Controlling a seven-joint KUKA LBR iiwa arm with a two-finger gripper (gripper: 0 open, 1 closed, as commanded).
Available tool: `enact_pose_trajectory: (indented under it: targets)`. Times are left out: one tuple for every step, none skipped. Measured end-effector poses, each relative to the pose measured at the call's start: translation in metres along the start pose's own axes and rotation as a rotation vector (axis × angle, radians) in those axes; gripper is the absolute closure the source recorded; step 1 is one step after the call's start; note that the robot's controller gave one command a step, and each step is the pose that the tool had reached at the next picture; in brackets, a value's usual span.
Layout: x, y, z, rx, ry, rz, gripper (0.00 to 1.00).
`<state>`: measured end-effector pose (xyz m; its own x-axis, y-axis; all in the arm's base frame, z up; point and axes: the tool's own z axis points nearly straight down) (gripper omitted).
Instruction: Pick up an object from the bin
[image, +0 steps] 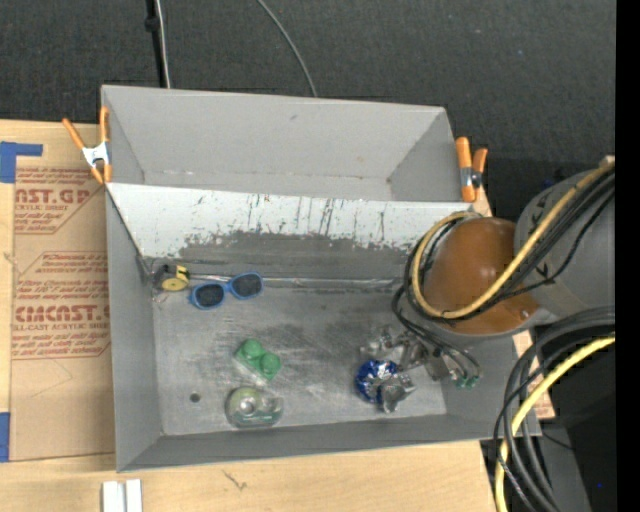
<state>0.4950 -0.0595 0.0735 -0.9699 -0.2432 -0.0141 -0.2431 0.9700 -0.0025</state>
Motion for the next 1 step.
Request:
enact_pose_trajectory:
  targets:
    - [-0.0132, -0.0101, -0.1557, 0.0, 0.006, -0.082, 1.0]
